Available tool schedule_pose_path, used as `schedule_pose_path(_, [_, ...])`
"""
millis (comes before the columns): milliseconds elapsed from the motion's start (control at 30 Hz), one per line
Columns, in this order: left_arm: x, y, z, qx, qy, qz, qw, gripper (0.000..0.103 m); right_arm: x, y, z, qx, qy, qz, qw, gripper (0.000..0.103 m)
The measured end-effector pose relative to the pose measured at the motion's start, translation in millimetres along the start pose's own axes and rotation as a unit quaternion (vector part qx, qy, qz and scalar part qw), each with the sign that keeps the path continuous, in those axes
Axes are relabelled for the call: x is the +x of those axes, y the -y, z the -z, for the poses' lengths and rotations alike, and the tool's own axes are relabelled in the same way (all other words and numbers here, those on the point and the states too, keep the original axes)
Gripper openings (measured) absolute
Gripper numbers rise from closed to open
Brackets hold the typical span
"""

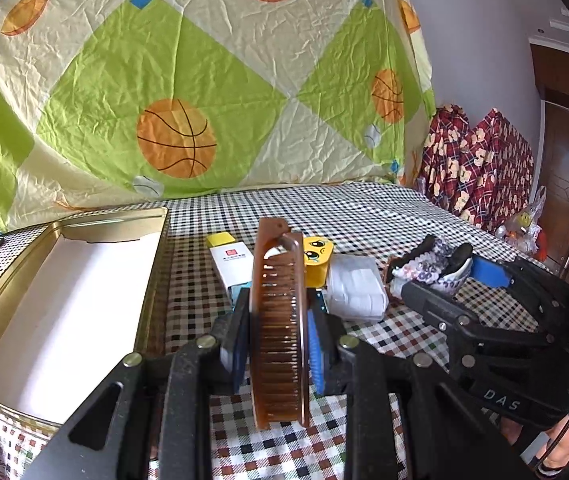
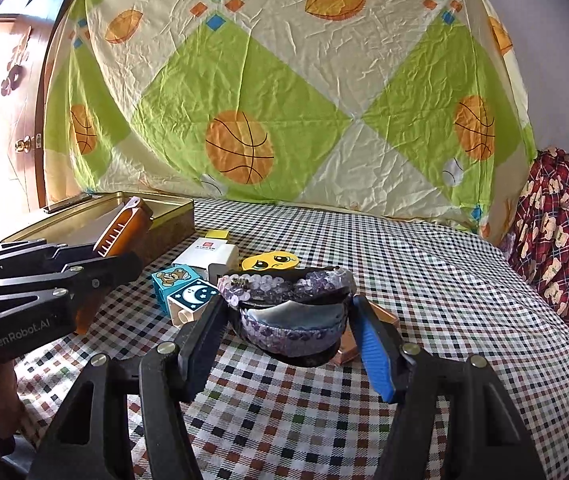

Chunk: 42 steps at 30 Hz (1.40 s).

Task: Organize rigid objects
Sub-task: 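Lift and carry comb with left tool while right tool carries bracelet to tin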

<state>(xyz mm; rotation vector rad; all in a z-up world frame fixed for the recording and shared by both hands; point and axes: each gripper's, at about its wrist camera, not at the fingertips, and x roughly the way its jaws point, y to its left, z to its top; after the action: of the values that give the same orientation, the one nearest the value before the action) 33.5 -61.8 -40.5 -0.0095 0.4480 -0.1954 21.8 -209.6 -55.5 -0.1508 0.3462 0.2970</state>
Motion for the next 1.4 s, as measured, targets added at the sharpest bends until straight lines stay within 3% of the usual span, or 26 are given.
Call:
schedule_pose_path(633, [-13.5,-12.4,2.4,-0.008,0.025,-0.004,0.9997,0.024,-10.3,-16.8,-2.4,0.022,0.043,0.013,0.999,0.065])
schedule_pose_path(1400, [-31.9,-23.8,7.3,-0.011,0.061,-0.019,0.9979,0.024,-15.8,-33.0,-2.0,0.024,0.061,0.008,0.998,0.065])
